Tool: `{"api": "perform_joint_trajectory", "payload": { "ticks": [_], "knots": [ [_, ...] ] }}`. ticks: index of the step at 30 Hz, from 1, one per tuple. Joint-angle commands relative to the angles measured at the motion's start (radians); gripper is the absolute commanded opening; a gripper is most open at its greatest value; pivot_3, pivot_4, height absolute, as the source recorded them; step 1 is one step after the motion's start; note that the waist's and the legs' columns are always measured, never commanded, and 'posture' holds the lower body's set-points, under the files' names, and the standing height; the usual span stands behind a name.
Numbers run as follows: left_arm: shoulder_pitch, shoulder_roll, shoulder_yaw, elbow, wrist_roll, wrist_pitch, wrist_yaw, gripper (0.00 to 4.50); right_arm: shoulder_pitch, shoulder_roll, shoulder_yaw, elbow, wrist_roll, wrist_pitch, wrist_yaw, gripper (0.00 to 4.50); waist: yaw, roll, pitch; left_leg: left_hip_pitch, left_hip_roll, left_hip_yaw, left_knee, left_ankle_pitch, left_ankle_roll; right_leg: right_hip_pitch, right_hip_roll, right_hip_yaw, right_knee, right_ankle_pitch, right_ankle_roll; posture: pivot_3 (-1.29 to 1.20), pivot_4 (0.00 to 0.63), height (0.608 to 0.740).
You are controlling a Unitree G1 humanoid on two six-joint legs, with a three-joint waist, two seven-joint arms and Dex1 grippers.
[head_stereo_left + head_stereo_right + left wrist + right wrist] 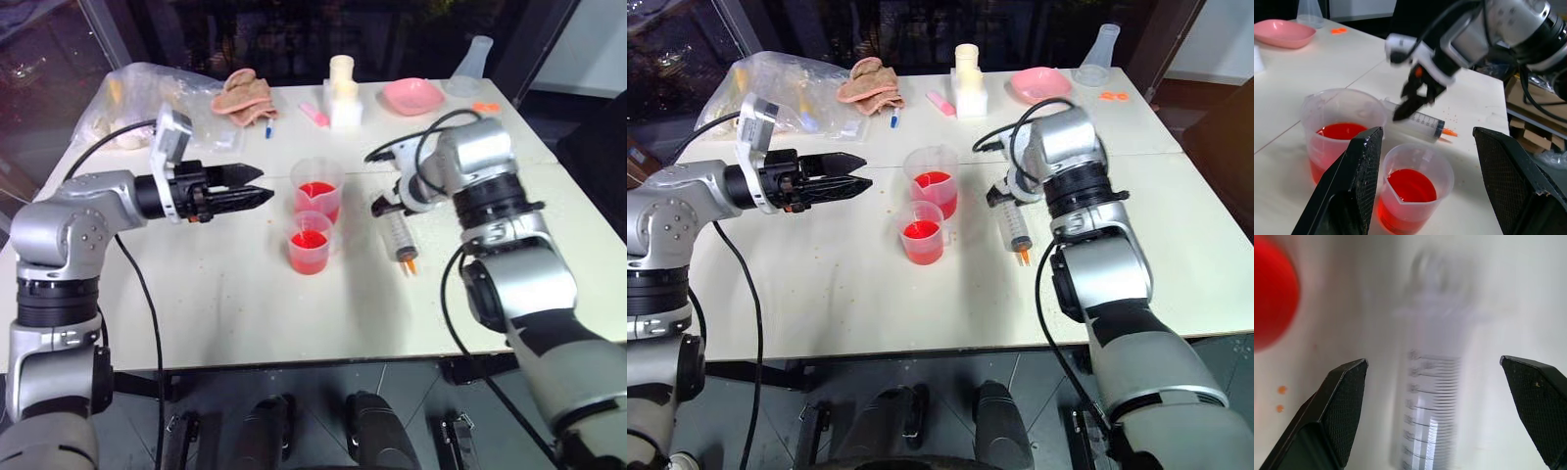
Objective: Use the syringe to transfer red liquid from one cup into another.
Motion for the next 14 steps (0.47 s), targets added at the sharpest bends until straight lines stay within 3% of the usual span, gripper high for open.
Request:
{"api": "perform_joint_trajectory", "payload": {
  "ticks": [1, 6, 14],
  "knots": [
    [-0.035, 0.037, 0.001, 0.0, -0.008, -0.006, -0.028, 3.09, -0.001, -0.096, 0.012, -0.225, 0.059, 0.077, 0.066, 4.45, 0.0, 0.0, 0.0, 0.0, 0.0, 0.0, 0.0, 0.0, 0.0, 0.0, 0.0, 0.0, 0.0, 0.0, 0.0, 0.0, 0.15, 0.74],
    [-0.05, 0.074, -0.003, 0.023, -0.008, -0.008, -0.061, 3.09, 0.084, -0.311, -0.003, -0.553, 0.172, 0.041, 0.214, 4.45, 0.002, 0.0, 0.0, 0.0, 0.0, 0.001, 0.0, -0.001, 0.001, 0.001, 0.0, 0.0, -0.001, 0.0, 0.0, 0.0, 0.15, 0.74],
    [-0.075, 0.124, 0.007, 0.053, -0.03, 0.031, -0.095, 3.09, 0.176, -0.537, -0.126, -0.789, 0.352, 0.022, 0.431, 4.45, 0.0, -0.001, 0.0, 0.0, 0.002, 0.002, 0.001, -0.002, 0.002, 0.001, -0.001, 0.0, -0.002, 0.0, 0.001, 0.0, 0.15, 0.74]
  ]
}}
